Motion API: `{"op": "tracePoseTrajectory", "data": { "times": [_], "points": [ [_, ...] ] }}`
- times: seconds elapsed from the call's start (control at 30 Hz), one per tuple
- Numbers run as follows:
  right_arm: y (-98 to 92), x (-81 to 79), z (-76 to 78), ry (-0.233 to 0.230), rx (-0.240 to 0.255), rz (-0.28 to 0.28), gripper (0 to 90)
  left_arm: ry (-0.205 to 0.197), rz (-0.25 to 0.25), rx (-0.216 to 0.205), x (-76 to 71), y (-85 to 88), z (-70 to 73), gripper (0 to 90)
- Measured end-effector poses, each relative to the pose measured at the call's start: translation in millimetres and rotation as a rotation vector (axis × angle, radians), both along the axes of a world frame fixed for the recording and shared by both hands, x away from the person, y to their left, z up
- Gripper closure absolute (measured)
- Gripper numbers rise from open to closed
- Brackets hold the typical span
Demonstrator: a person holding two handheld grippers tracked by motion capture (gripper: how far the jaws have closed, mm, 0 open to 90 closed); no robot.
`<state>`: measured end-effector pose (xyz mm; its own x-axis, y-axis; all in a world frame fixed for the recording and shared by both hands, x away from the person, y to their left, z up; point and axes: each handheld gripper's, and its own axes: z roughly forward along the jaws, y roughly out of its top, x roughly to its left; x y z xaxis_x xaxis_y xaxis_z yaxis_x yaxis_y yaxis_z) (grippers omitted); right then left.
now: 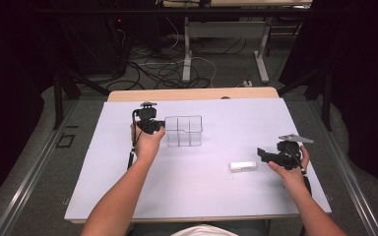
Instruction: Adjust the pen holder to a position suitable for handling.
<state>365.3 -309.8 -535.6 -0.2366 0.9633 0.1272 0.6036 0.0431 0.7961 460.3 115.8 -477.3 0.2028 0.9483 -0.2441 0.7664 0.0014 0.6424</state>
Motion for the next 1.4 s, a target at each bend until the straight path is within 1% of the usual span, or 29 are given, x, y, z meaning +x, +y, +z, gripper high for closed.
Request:
{"op": "tracePoseTrajectory", "data": {
  "times": [0.13, 0.17, 0.27, 0.3, 0.4, 0.43, 0.47, 0.57, 0.63, 0.73, 0.8, 0.87, 0.9, 1.0, 1.1, 1.2, 1.3, 1.4],
  "points": [
    [0.1, 0.0, -0.1, 0.002, 0.0, 0.001, 15.2, 0.002, -0.017, 0.005, 2.0, -10.4, 0.2, 90.0],
    [0.1, 0.0, -0.1, 0.003, 0.001, 0.001, 15.3, 0.005, -0.019, 0.0, 2.3, -13.2, 0.2, 90.0],
    [0.0, 0.1, -0.2, 0.003, 0.001, 0.001, 15.2, -0.004, -0.028, -0.012, 2.3, -20.6, -0.9, 90.0],
    [-0.1, 0.1, -0.2, 0.003, 0.001, 0.001, 15.3, -0.006, -0.033, -0.009, 2.3, -22.2, -1.0, 90.0],
    [0.0, 0.2, -0.6, 0.003, 0.001, 0.0, 15.3, -0.012, -0.036, -0.013, 2.4, -25.2, -1.5, 90.0],
    [-0.2, 0.2, -0.8, 0.003, 0.0, 0.003, 15.3, -0.006, -0.036, -0.012, 2.6, -25.4, -1.2, 90.0],
    [-0.1, 0.2, -0.8, 0.004, -0.001, 0.004, 15.3, -0.01, -0.037, -0.019, 2.9, -25.5, -1.7, 90.0],
    [0.9, 0.2, -1.2, 0.008, 0.002, 0.005, 15.2, -0.007, -0.034, -0.019, 4.1, -26.3, -1.6, 90.0],
    [1.2, 0.6, -1.6, 0.008, -0.001, 0.002, 15.3, 0.004, -0.041, -0.023, 6.3, -29.8, -0.7, 90.0],
    [2.0, 0.8, -1.1, 0.007, 0.0, 0.007, 15.3, -0.002, -0.046, -0.011, 6.9, -34.2, -0.7, 90.0],
    [2.2, 0.5, -0.7, 0.002, 0.0, 0.01, 15.3, -0.003, -0.045, -0.009, 7.3, -34.0, -0.8, 90.0],
    [1.7, 0.5, -1.2, 0.007, 0.002, 0.005, 15.3, -0.003, -0.054, -0.024, 7.8, -32.3, -1.3, 90.0],
    [1.7, 0.5, -1.2, 0.007, 0.002, 0.005, 15.3, 0.004, -0.054, -0.026, 7.6, -31.7, -1.0, 90.0],
    [0.7, 0.0, -0.6, 0.006, 0.007, 0.007, 15.2, 0.008, -0.061, -0.03, 7.5, -29.4, -0.9, 88.3],
    [0.0, -0.4, 0.4, -0.002, 0.008, 0.003, 15.3, 0.003, -0.066, -0.035, 5.2, -26.7, -0.1, 86.6],
    [0.0, -0.4, 0.3, -0.005, 0.005, 0.006, 15.3, -0.003, -0.067, -0.03, 2.6, -23.2, 1.1, 85.9],
    [1.2, -0.8, 0.4, 0.001, 0.008, 0.007, 15.3, -0.013, -0.067, -0.043, 0.2, -17.4, 1.8, 84.9],
    [1.7, -0.7, 0.5, -0.004, 0.004, 0.009, 15.4, -0.015, -0.065, -0.042, -2.0, -11.6, 1.3, 82.7]
  ]
}}
